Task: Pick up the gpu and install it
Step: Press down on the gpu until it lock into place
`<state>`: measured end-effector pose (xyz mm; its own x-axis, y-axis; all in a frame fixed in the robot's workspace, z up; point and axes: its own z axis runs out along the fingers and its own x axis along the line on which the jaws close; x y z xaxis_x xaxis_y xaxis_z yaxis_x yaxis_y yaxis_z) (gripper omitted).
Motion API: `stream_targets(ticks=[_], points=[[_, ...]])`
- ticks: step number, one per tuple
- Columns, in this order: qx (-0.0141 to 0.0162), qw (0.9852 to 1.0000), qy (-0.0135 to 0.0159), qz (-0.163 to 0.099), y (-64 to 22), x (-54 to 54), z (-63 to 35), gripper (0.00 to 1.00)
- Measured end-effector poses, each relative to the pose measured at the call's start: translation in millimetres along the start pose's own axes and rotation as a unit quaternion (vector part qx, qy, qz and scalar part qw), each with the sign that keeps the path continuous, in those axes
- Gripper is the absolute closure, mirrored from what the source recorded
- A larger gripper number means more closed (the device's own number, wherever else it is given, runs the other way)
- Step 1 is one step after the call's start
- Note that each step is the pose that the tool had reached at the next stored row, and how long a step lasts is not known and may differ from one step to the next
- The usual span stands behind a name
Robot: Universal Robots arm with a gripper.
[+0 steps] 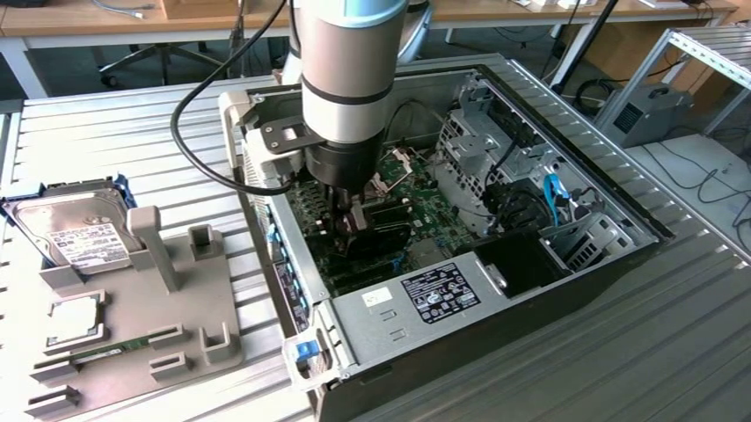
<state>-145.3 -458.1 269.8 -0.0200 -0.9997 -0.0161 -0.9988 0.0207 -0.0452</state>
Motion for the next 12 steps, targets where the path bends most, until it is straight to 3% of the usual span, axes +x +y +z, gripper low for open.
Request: stream_targets(ticks=[9, 12], points=[[0.0, 1.0, 0.0001, 0.0, 0.1, 4.3, -0.5, 0.89], [0.0001, 1.0, -0.0007, -0.001, 0.0, 4.1, -5.2, 0.89]])
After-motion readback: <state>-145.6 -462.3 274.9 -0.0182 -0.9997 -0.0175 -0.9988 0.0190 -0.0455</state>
